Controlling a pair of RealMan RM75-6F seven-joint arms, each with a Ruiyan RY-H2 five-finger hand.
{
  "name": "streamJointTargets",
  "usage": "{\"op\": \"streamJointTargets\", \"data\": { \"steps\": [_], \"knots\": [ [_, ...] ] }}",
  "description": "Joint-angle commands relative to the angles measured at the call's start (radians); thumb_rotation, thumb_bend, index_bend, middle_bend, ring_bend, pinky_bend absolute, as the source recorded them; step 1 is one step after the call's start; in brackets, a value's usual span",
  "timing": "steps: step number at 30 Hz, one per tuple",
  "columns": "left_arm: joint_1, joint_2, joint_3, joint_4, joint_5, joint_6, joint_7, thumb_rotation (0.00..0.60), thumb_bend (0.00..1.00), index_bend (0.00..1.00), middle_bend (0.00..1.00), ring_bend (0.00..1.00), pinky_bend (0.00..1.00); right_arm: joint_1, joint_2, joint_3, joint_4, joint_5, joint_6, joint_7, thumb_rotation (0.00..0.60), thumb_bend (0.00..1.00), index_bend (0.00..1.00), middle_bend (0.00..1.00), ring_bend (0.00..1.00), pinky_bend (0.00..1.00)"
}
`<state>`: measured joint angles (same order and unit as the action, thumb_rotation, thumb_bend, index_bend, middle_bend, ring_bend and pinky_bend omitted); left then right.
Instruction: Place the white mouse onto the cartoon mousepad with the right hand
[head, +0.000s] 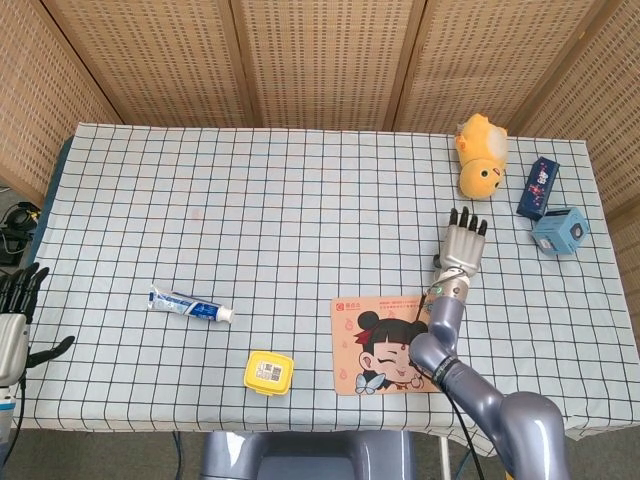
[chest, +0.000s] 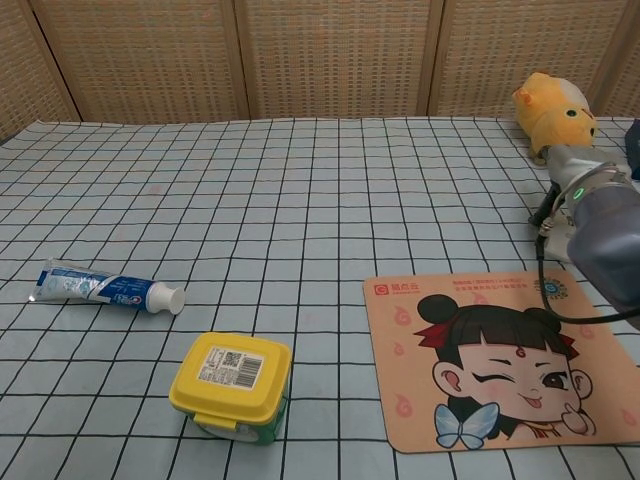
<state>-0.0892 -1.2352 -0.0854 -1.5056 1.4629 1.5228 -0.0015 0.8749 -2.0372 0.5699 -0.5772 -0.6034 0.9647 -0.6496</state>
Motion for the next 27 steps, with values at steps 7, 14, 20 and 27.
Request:
{"op": "streamJointTargets", "data": {
  "steps": [7, 14, 20, 27],
  "knots": [
    [0.003, 0.003, 0.000, -0.005, 0.005, 0.011, 0.000, 0.600, 0.03, 0.00, 0.00, 0.00, 0.00, -0.008, 0.005, 0.015, 0.031, 0.013, -0.008, -0.020, 0.600, 0.44, 0.01, 0.00, 0.00, 0.00],
    [0.004, 0.005, -0.001, -0.007, 0.005, 0.013, -0.001, 0.600, 0.03, 0.00, 0.00, 0.00, 0.00, -0.013, 0.012, 0.026, 0.036, 0.018, -0.010, -0.021, 0.600, 0.44, 0.01, 0.00, 0.00, 0.00],
    [0.005, 0.005, -0.001, -0.007, 0.008, 0.016, 0.001, 0.600, 0.03, 0.00, 0.00, 0.00, 0.00, -0.021, 0.022, 0.028, 0.013, 0.005, -0.005, -0.001, 0.600, 0.43, 0.01, 0.00, 0.00, 0.00],
    [0.006, 0.003, -0.008, 0.004, -0.006, 0.014, -0.004, 0.600, 0.03, 0.00, 0.00, 0.00, 0.00, -0.132, 0.150, -0.059, -0.298, -0.172, 0.049, 0.193, 0.600, 0.32, 0.01, 0.00, 0.00, 0.00]
  ]
}}
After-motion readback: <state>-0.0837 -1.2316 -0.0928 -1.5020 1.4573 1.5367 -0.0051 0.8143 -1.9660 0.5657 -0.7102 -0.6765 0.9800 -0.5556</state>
